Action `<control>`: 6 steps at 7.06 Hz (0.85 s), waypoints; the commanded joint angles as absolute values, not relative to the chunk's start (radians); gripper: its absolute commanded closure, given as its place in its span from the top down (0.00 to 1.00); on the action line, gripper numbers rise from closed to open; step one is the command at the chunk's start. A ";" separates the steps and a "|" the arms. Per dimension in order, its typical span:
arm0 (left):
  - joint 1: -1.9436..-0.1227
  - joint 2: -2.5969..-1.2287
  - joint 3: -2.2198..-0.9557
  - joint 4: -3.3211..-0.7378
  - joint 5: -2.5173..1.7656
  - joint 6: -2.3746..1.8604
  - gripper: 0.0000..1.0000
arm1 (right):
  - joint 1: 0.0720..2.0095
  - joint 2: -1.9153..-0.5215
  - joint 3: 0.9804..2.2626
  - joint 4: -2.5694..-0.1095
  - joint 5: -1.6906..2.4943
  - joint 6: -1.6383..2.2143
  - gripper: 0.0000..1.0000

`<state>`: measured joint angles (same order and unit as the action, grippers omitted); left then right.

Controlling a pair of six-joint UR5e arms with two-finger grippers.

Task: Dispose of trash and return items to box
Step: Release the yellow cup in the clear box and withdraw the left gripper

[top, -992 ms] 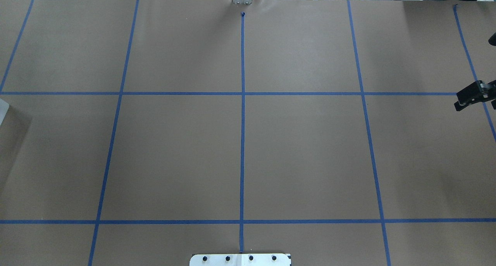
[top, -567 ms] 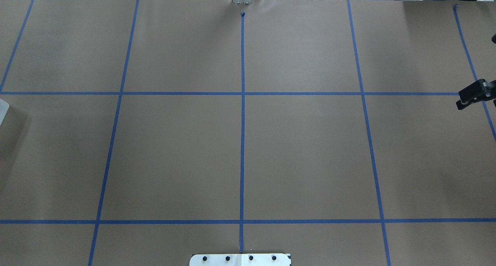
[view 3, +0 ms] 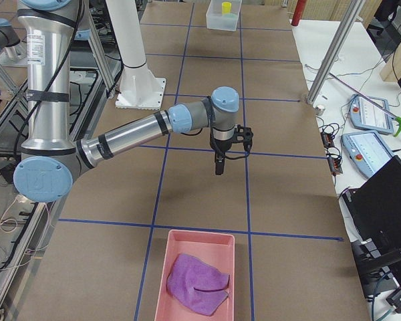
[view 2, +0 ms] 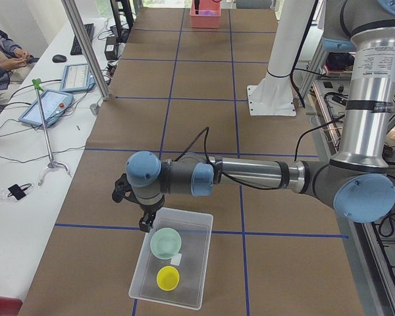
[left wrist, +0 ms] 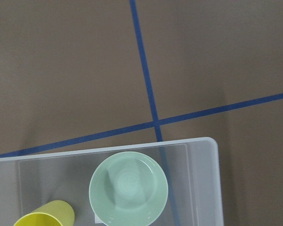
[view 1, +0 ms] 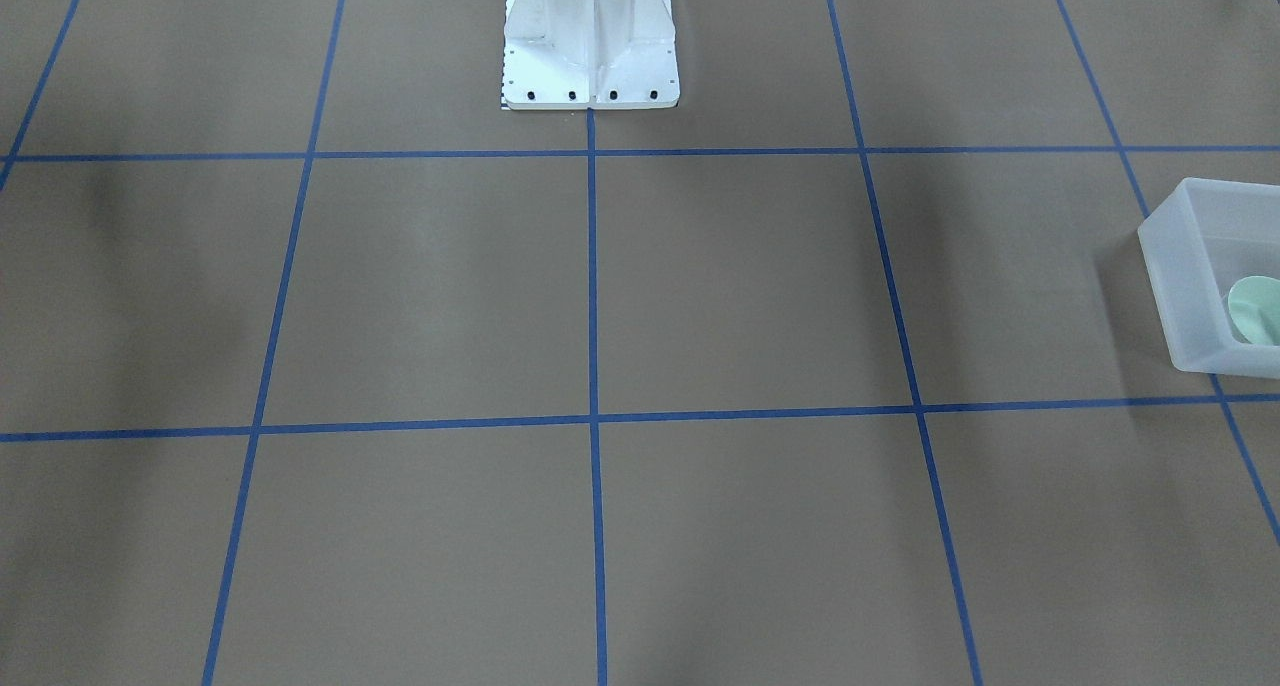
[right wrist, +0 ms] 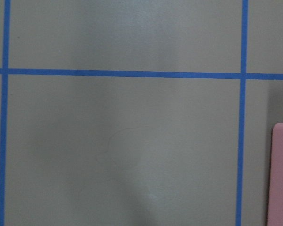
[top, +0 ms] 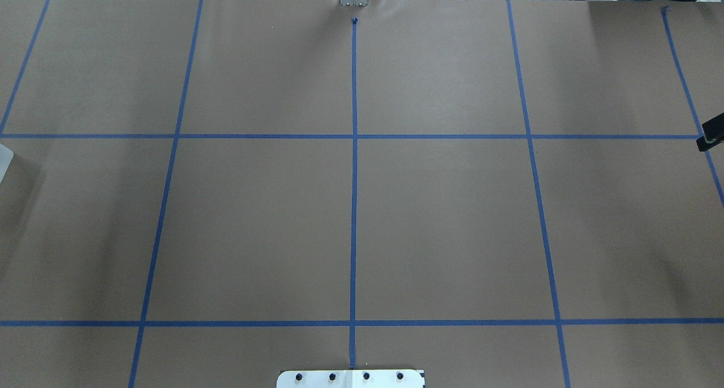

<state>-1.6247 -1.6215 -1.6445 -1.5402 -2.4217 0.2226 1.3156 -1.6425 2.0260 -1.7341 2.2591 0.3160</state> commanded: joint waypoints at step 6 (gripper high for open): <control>-1.500 -1.542 -1.853 -1.589 -2.374 0.045 0.98 | 1.460 -1.681 1.925 -1.736 2.296 0.054 1.00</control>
<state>-1.5030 -1.5685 -1.8166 -1.5842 -2.4071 0.0543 1.4554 -1.6820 1.9259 -1.7363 2.2760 0.0552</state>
